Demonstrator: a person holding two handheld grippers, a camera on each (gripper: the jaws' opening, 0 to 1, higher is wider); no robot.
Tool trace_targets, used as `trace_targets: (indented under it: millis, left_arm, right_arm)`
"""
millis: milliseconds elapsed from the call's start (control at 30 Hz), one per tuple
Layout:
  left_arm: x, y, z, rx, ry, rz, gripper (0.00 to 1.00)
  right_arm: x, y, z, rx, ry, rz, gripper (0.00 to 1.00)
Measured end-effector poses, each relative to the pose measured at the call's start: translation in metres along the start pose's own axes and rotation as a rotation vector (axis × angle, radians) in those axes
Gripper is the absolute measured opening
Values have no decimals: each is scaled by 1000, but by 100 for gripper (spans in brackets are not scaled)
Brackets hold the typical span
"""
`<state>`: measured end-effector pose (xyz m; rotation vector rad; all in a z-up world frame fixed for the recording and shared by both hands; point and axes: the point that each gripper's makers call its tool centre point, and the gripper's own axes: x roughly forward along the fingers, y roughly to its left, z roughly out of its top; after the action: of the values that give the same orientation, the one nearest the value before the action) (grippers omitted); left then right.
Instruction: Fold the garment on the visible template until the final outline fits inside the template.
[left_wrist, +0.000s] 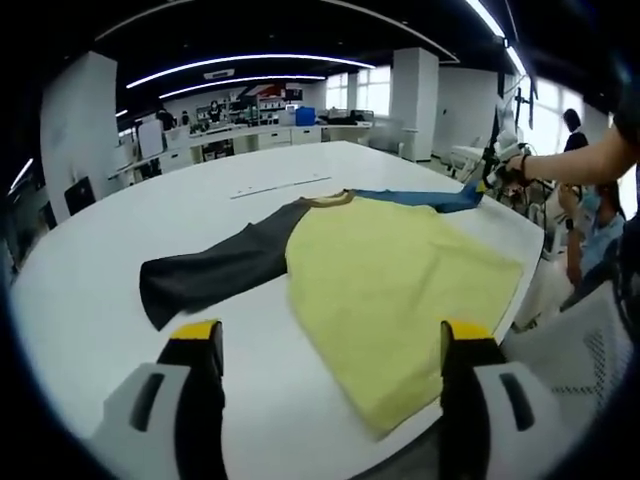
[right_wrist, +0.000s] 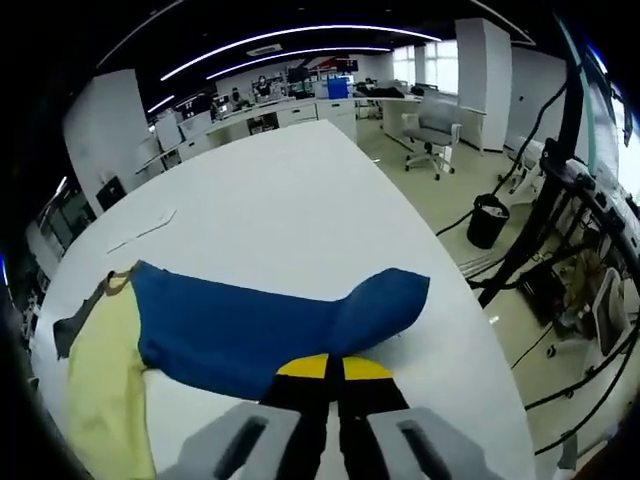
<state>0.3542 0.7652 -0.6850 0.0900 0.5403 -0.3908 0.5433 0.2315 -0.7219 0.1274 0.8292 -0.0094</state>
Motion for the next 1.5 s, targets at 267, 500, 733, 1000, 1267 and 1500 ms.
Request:
trace_targets:
  millis: [267,500,733,1000,1267,1500]
  left_arm:
    - [-1,-3,0,3,0,-3,88]
    - [-3,-4,-1,1,-3,-2,89]
    - [-3,-4,-1,-2,-6,-4,91]
    - [-2,-5,0,-4,-8,-6,91]
    - [-3,-5,-2,-8,-9,-5,92]
    - [-2,3,-7,-10,-9,0,93]
  right_arm:
    - [-3,10,10,-8,-16,24,0]
    - [-7,26,22,-48,-36,50,0]
    - [-6,38,35,-71,-49,83,0]
    - [-5,50,51,-96,-66,111,0]
    - [-3,67,60,-128,-69,146,0]
    - [-1,86,68,-156,-71,182,0]
